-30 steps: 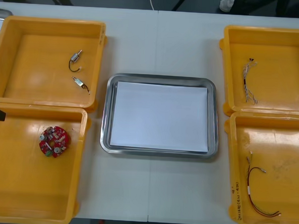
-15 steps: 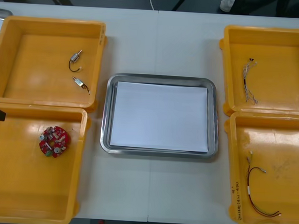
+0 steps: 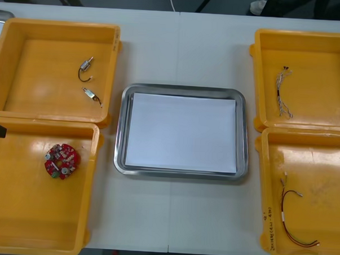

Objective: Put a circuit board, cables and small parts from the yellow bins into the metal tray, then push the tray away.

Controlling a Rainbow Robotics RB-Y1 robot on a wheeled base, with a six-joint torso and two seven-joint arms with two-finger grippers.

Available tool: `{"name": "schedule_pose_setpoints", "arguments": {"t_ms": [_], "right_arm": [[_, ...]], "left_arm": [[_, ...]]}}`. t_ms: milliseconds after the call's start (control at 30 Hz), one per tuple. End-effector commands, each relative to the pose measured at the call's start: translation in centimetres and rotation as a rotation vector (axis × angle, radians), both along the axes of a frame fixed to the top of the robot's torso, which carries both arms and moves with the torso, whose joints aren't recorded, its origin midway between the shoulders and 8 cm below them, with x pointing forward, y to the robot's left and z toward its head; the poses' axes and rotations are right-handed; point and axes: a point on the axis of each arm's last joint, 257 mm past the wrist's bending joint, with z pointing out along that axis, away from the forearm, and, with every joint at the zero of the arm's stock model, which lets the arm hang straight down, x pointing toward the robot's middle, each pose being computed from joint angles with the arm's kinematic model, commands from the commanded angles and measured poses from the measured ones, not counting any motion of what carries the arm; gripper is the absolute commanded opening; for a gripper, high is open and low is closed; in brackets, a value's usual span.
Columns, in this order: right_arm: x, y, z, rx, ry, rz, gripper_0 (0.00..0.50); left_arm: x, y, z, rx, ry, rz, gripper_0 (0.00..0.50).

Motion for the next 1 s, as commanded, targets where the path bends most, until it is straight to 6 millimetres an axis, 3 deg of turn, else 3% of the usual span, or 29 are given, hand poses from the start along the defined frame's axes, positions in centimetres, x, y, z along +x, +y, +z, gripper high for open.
{"name": "schedule_pose_setpoints", "arguments": {"t_ms": [33, 1000], "right_arm": [[-0.39, -1.20, 0.69, -0.030, 0.003, -0.019, 0.500], [-0.39, -1.20, 0.69, -0.030, 0.003, -0.019, 0.500]], "left_arm": [[-0.51, 1.42, 1.32, 0.095, -0.016, -0.079, 0.500], [-0.51, 1.42, 1.32, 0.095, -0.016, -0.079, 0.500]]}}
